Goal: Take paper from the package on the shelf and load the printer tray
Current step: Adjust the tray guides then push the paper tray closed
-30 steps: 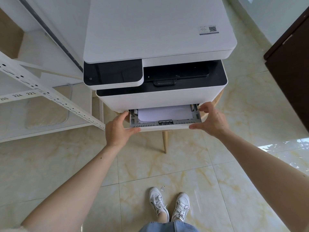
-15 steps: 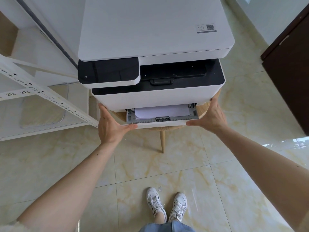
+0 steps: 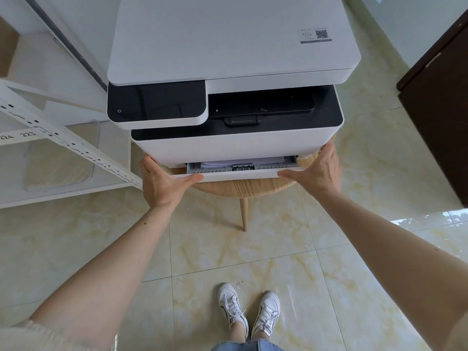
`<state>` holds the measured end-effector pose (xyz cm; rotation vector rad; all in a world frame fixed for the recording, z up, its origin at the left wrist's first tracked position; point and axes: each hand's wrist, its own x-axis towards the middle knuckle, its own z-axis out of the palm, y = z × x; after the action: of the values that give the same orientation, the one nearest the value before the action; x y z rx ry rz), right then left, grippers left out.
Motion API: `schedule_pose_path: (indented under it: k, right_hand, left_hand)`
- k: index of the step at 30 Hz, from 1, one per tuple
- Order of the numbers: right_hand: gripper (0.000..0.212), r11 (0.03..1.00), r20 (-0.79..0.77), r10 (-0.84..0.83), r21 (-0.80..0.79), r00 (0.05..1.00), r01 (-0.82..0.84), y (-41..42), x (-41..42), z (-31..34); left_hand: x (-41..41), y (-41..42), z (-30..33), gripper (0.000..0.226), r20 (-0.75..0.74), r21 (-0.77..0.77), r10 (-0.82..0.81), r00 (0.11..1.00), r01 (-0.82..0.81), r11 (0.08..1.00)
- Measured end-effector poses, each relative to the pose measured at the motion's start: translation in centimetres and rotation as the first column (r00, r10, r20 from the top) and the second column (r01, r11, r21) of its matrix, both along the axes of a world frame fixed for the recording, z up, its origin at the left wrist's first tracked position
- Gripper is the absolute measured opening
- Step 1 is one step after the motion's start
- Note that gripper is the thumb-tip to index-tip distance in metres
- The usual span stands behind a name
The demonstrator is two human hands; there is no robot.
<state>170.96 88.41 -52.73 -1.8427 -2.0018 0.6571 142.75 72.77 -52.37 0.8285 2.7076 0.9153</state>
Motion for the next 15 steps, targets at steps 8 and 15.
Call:
schedule_pose_path:
  k: [8,15]
  right_hand:
    - [0.115,0.995,-0.167,0.095,0.016,0.981,-0.094,0.3,0.5,-0.9]
    - [0.107,0.991,-0.220,0.134,0.007,0.966,-0.135,1.0,1.1,-1.6]
  left_hand:
    - [-0.9,-0.6,-1.6,0.106,0.069,0.167,-0.101,0.993,0.088,0.982]
    - [-3.3,-1.1,-2.9,0.090,0.208,0.310,-0.220,0.953,0.149,0.939]
